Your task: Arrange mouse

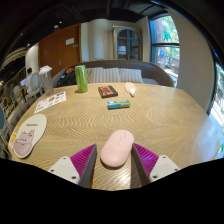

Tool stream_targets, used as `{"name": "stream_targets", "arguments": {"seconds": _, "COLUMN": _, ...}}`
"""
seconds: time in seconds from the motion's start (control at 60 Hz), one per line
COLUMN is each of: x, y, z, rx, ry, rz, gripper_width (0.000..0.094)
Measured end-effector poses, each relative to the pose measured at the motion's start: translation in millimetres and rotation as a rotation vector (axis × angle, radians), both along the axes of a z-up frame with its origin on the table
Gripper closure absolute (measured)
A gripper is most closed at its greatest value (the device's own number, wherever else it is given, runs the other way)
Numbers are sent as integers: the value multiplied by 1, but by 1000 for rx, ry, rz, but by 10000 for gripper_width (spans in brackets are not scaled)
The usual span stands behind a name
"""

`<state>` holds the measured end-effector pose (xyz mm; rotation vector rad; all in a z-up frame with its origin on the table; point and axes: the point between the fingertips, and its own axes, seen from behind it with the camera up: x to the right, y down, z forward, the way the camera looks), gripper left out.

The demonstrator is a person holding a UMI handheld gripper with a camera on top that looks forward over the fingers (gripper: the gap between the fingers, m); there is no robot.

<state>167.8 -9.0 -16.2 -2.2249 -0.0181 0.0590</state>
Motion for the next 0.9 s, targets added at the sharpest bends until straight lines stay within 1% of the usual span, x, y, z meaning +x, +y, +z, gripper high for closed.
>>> {"name": "stream_targets", "arguments": {"seconds": 0.083, "x": 0, "y": 5, "z": 0, "rx": -12, "ry": -9, "rz": -32, "gripper_width": 300}}
{"name": "stream_targets", "arguments": {"seconds": 0.117, "x": 2, "y": 7, "z": -1, "rx": -14, "ry": -9, "rz": -50, "gripper_width": 358}}
{"name": "stream_targets", "arguments": {"seconds": 0.267, "x": 3, "y": 7, "z": -1, "rx": 11, "ry": -17, "rz": -117, "gripper_width": 392}}
{"name": "stream_targets", "arguments": {"seconds": 0.383, "x": 4, "y": 2, "z": 1, "rx": 15, "ry": 2, "rz": -186, "gripper_width": 499}}
{"name": "stream_targets", "arguments": {"seconds": 0.433, "x": 3, "y": -2, "z": 5, "rx": 11, "ry": -6, "rz": -217, "gripper_width": 517}}
{"name": "stream_targets", "arguments": {"seconds": 0.45, "x": 0, "y": -3, "z": 10, "rx": 22, "ry": -13, "rz": -217, "gripper_width": 517}}
{"name": "stream_targets", "arguments": {"seconds": 0.517, "x": -33, "y": -3, "z": 45, "rx": 101, "ry": -56, "rz": -178, "gripper_width": 517}}
{"name": "stream_targets", "arguments": {"seconds": 0.6, "x": -110, "y": 0, "z": 90, "rx": 184, "ry": -20, "rz": -92, "gripper_width": 519}}
{"name": "stream_targets", "arguments": {"seconds": 0.7, "x": -218, "y": -1, "z": 108, "rx": 224, "ry": -21, "rz": 30, "gripper_width": 518}}
{"name": "stream_targets", "arguments": {"seconds": 0.8, "x": -295, "y": 7, "z": 79, "rx": 167, "ry": 3, "rz": 110, "gripper_width": 520}}
{"name": "stream_targets", "arguments": {"seconds": 0.9, "x": -338, "y": 12, "z": 42, "rx": 78, "ry": 22, "rz": 156, "gripper_width": 519}}
